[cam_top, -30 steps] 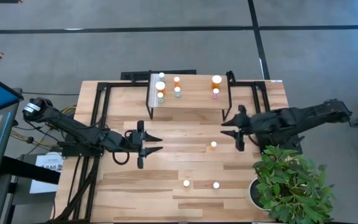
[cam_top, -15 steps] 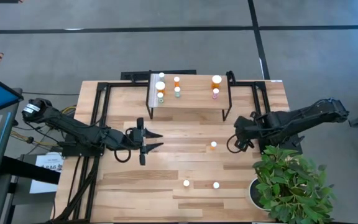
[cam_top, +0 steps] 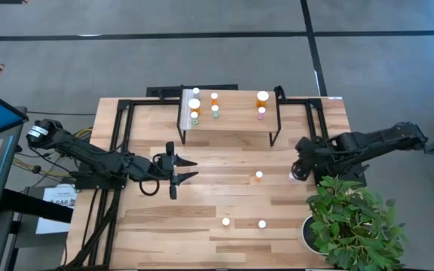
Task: Pick and place medicine bottles onto shelf by color
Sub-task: Put the top pink pill bottle on the shelf
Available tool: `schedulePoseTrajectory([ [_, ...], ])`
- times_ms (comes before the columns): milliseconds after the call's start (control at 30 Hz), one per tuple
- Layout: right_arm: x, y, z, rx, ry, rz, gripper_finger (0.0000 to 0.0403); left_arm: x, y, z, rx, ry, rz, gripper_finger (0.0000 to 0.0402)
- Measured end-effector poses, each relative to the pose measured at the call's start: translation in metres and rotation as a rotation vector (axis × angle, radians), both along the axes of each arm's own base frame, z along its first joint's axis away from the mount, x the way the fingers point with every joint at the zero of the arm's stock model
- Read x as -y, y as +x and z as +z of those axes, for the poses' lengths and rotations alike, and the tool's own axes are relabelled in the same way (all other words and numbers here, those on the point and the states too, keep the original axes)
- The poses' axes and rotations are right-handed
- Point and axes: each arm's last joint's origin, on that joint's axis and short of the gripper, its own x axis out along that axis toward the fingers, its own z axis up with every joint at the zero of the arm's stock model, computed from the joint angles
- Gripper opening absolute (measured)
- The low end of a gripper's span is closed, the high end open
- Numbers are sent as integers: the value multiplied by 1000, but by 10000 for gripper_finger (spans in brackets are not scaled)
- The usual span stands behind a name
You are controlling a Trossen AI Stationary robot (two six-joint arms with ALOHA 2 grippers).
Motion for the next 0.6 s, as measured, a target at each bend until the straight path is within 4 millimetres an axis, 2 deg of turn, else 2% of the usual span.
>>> schedulePoseTrajectory([
  [133,2,-12,-14,24,32,-42,215,0,0,-1,-5,-6,1,127],
  [300,1,-13,-20,89,82,-26,219,0,0,-1,-6,-7,1,127],
  [467,-1,-9,-23,122,142,-50,241,0,0,0,-4,-4,3,127],
  [600,-1,-7,-33,92,168,-106,253,0,0,0,-2,2,3,128],
])
